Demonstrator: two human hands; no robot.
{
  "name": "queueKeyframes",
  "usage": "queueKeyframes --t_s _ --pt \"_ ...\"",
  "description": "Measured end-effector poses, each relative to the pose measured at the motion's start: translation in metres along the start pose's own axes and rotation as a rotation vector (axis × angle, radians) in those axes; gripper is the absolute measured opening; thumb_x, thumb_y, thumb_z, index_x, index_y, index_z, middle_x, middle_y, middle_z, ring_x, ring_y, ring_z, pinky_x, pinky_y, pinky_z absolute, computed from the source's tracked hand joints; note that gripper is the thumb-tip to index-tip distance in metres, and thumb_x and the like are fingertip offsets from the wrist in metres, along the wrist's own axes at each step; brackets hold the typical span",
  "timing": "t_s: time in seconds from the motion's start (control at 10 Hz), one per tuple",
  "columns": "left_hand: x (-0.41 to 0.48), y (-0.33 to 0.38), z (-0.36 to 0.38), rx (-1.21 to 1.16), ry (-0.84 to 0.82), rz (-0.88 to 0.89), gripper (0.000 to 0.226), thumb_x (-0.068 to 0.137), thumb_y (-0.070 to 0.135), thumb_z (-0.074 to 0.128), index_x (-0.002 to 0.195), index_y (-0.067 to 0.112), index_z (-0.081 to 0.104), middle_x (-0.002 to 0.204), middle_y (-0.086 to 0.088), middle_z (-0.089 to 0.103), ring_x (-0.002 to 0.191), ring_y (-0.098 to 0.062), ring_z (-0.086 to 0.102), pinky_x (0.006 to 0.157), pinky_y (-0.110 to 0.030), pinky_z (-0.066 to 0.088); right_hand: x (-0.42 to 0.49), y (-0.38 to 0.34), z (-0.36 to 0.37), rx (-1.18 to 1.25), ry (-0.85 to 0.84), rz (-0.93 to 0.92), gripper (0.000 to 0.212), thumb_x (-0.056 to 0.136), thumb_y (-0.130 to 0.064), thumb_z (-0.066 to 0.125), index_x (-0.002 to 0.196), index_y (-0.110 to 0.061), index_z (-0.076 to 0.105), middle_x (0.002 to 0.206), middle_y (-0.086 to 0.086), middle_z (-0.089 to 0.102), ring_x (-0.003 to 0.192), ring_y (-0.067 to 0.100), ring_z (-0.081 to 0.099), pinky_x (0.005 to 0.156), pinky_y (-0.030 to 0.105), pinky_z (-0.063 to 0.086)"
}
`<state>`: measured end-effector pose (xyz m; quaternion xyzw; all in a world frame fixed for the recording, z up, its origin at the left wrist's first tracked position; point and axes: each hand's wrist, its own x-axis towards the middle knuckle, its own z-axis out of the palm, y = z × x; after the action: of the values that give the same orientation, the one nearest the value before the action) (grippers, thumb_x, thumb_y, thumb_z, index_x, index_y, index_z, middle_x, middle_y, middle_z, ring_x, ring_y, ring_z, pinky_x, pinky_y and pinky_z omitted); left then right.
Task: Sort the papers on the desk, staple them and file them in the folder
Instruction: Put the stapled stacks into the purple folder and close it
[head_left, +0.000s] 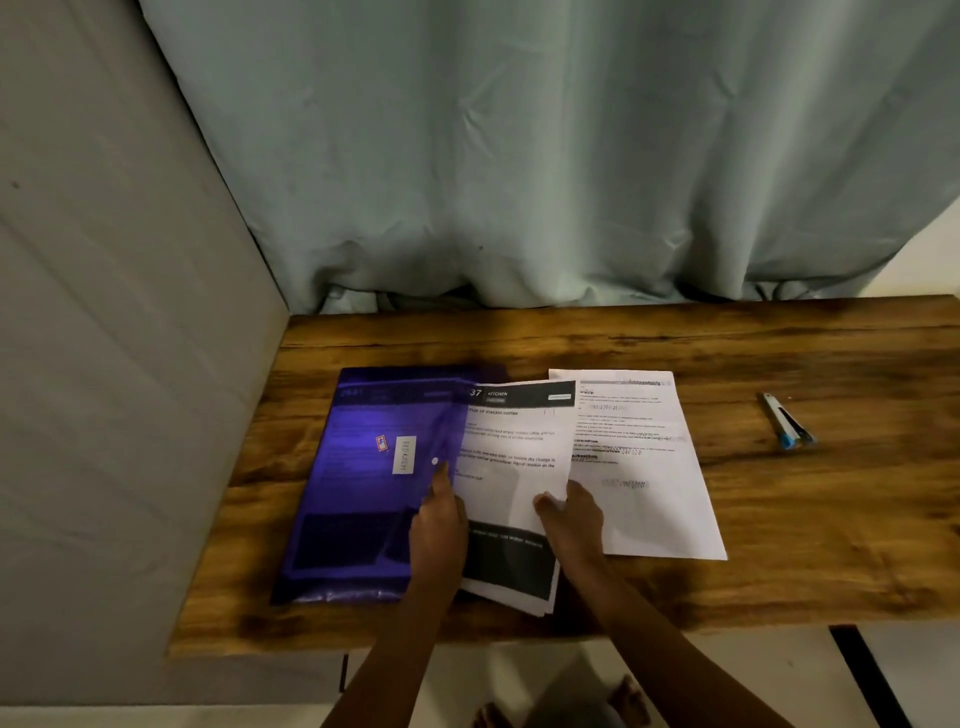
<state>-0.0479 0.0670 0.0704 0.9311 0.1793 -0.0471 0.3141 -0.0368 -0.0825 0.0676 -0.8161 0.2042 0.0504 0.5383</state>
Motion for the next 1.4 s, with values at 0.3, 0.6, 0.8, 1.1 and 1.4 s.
queueKeyframes --t_s 0.3,0.6,0.8,1.1,1.4 --pt "-0.007 0.003 0.000 0.123 -0.049 0.038 0.055 0.101 0.025 0.041 0.149 0.017 0.015 0.126 -0.012 0.054 0.111 -0.024 0.059 0.098 -0.038 0.047 0.009 -0.012 0.009 -0.074 -0.144 -0.016 0.020 0.093 -0.016 0.056 0.111 -0.007 0.055 0.106 0.003 0.059 0.100 0.017 0.059 0.058 0.008 0.043" --pt "-0.010 0.004 -0.001 0.143 0.001 0.080 0.052 0.101 0.026 0.040 0.148 0.018 0.018 0.124 -0.008 0.058 0.107 -0.020 0.061 0.094 -0.034 0.050 0.016 -0.033 0.042 -0.134 -0.158 -0.008 0.030 0.096 -0.006 0.046 0.126 -0.008 0.048 0.126 0.011 0.057 0.117 0.026 0.055 0.082 0.024 0.049" --pt "-0.009 0.009 0.001 0.254 -0.047 0.045 0.053 0.102 0.029 0.037 0.149 0.021 0.014 0.138 -0.006 0.045 0.122 -0.016 0.051 0.102 -0.028 0.040 0.023 -0.039 0.062 -0.181 -0.212 -0.028 0.025 0.094 -0.006 0.049 0.116 -0.004 0.063 0.114 0.011 0.065 0.104 0.023 0.061 0.078 0.018 0.046" --pt "-0.010 0.008 0.001 0.165 -0.032 0.018 0.046 0.102 0.025 0.036 0.146 0.017 0.024 0.137 -0.010 0.049 0.120 -0.024 0.052 0.099 -0.036 0.043 0.031 -0.027 0.072 -0.138 -0.280 -0.060 0.023 0.094 -0.011 0.054 0.112 -0.007 0.067 0.110 0.010 0.068 0.101 0.021 0.064 0.088 0.023 0.048" --pt "-0.010 0.000 0.005 0.200 -0.036 0.091 0.049 0.102 0.029 0.035 0.148 0.018 0.021 0.139 -0.008 0.046 0.121 -0.023 0.051 0.100 -0.034 0.041 0.037 -0.017 0.068 -0.137 -0.322 -0.122 0.026 0.098 -0.012 0.047 0.113 -0.006 0.066 0.113 0.010 0.067 0.103 0.022 0.063 0.093 0.022 0.047"
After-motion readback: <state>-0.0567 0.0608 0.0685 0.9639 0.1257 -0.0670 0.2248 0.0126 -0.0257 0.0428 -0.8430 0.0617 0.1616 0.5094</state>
